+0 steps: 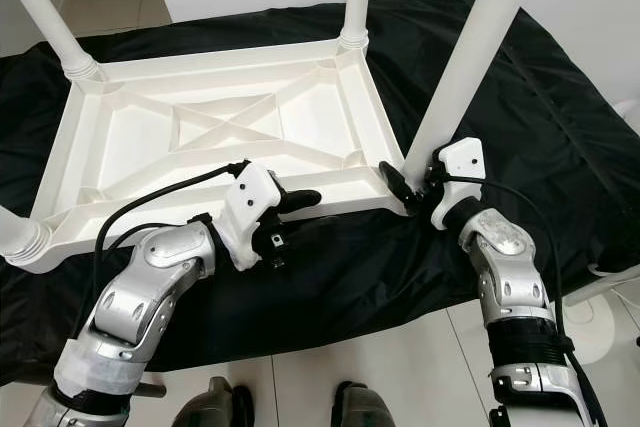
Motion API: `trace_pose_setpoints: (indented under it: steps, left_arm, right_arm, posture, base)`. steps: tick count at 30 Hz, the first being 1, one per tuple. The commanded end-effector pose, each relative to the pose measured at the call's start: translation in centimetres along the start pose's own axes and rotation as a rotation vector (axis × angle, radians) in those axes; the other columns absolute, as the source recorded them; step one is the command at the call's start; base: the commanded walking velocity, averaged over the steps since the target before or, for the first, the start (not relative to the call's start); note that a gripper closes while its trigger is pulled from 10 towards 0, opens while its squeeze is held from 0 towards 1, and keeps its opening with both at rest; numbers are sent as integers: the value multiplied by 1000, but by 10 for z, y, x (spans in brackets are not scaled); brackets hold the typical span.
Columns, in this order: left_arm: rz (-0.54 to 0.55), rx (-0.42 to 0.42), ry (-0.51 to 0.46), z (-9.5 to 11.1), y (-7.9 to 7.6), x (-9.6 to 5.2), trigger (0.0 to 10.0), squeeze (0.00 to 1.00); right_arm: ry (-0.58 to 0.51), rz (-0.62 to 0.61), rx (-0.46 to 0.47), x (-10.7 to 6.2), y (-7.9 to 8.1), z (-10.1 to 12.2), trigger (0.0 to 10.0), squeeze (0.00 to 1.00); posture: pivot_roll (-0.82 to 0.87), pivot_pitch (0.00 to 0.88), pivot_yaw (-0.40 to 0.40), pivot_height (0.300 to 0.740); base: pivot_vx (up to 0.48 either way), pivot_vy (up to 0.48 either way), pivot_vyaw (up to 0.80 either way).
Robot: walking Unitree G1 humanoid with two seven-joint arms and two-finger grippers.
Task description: Building children table
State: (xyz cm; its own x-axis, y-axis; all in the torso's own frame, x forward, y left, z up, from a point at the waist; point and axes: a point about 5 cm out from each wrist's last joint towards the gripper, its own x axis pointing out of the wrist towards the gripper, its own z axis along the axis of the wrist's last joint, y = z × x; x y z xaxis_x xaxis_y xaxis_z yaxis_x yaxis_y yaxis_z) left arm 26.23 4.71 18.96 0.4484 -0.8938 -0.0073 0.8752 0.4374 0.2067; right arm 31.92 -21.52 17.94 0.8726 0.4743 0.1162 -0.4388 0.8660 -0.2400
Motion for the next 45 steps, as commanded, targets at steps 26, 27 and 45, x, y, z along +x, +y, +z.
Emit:
trace_pose_setpoints:
  steps: [26, 27, 45]
  left_arm:
    - [88, 7, -12, 3, 2, 11, 10000, 0]
    - [87, 7, -13, 3, 2, 12, 10000, 0]
    - [95, 10, -24, 5, 3, 12, 10000, 0]
  right_arm:
    - [117, -530, 161, 6, 41, -19, 10000, 0]
    - [127, -591, 170, 8, 50, -20, 10000, 0]
    - [-4, -499, 187, 10, 60, -4, 10000, 1000]
  posture:
    - [-95, 118, 49, 740]
    - [-95, 118, 49, 740]
    - [-91, 106, 49, 740]
  base:
    - [0, 0, 0]
    - [0, 0, 0]
    - [0, 0, 0]
